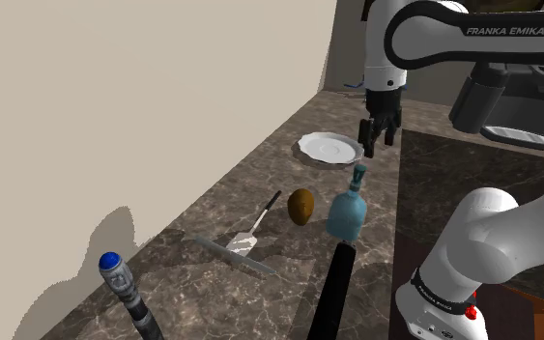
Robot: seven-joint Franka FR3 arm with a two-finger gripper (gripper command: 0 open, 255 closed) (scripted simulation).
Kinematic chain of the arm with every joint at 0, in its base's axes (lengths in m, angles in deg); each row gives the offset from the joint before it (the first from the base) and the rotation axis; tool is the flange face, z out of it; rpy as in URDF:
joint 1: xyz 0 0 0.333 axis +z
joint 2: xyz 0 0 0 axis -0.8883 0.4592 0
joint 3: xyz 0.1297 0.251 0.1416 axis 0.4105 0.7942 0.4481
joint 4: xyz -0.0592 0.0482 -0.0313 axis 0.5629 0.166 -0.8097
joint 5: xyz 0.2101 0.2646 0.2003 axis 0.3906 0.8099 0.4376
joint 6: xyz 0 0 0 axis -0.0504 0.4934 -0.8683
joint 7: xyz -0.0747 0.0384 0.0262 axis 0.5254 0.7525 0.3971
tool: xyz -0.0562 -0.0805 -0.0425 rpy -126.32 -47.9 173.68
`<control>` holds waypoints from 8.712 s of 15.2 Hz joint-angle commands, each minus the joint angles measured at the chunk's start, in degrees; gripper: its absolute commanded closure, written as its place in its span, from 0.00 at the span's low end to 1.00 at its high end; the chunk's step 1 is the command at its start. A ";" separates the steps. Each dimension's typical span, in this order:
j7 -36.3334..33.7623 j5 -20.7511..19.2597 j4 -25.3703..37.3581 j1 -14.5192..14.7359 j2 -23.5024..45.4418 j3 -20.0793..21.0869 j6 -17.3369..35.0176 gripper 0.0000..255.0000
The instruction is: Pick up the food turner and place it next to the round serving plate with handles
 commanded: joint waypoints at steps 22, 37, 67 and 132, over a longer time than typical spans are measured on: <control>-63.86 15.92 -3.64 -6.56 20.20 31.36 34.99 0.00; -94.07 0.46 4.26 -12.80 43.01 40.17 50.03 0.00; -90.18 5.15 8.27 -12.68 37.06 39.53 41.33 1.00; -5.29 9.92 43.49 -46.62 62.64 -10.52 34.06 1.00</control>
